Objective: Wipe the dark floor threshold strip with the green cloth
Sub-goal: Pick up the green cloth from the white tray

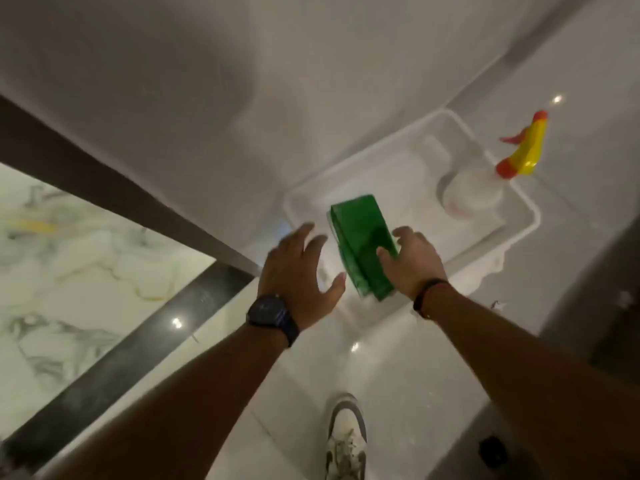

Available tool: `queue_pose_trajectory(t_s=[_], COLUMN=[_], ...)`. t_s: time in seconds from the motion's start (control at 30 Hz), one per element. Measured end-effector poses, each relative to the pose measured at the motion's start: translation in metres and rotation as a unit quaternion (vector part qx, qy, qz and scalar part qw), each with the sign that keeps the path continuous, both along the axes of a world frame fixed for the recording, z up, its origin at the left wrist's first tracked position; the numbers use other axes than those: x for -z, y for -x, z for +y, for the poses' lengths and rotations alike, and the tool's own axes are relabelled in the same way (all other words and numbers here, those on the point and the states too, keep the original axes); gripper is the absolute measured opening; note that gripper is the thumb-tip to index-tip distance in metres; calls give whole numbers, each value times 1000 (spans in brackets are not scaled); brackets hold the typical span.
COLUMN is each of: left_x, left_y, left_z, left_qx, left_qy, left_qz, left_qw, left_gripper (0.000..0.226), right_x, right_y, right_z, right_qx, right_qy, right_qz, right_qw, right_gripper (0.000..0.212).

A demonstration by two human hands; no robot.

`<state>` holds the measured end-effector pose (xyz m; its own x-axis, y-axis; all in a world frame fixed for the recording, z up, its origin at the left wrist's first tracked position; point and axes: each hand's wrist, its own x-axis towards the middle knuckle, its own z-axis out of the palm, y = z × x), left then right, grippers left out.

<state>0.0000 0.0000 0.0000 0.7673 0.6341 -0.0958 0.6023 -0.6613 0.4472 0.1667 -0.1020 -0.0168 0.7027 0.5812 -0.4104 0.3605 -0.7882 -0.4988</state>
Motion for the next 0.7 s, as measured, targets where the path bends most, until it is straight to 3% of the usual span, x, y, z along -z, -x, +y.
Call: queue_pose_trajectory(t_s=[0.17,0.4,0.57,0.7], left_x=[76,129,121,95], left_y=[-36,-33,-25,10], left_z=[14,16,23,31], left_qx=[0,71,86,38], left_qy=[-66,-94,-79,-37], left_qz=[26,76,42,-2], left_qw=[997,990,992,999], left_gripper=[89,86,82,70], right_x=[69,112,101,61], right_y=[-20,-34,-22,5], right_z=[17,31,30,25], right_qx=[20,18,-65,-187], right_qy=[-4,19,7,-38], right_qz=[-34,-37,-97,-195], right_qw=[999,999,993,962], right_gripper=[55,44,26,17])
